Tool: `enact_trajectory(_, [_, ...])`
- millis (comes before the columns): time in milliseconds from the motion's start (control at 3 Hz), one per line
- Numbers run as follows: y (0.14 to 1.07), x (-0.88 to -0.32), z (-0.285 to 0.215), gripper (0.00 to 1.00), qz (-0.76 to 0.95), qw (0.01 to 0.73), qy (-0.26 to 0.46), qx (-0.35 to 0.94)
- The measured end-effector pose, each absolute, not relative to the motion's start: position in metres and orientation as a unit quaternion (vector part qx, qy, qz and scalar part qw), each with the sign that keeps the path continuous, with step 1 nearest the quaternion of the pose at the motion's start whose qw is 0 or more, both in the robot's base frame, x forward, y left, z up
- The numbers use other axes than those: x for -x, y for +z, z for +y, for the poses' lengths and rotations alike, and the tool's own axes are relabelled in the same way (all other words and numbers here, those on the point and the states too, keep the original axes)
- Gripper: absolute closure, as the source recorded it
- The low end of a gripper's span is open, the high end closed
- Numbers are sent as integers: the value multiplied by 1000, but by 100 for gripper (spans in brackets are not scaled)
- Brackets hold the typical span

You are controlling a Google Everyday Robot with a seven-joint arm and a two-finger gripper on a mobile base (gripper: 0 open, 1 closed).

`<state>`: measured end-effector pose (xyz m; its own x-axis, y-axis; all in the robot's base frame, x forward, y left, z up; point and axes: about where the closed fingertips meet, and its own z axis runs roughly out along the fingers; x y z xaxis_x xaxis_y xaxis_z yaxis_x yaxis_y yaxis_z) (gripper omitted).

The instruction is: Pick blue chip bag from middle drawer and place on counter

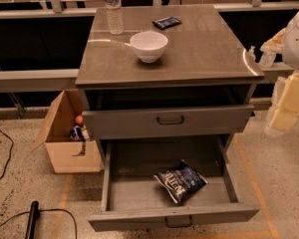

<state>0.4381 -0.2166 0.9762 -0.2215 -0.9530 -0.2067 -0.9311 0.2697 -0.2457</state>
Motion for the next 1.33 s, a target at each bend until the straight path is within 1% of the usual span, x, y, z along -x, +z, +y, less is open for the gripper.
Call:
enact_trajectory(333, [975, -439, -217, 0, 782, 160, -34, 602])
enact_trajectory(667, [948, -446, -223, 0, 800, 175, -23, 574])
enact_trajectory(1000, [906, -454, -226, 0, 813, 192, -5, 550])
enact_trajectory(1333, [844, -461, -232, 0, 835, 212, 30, 507])
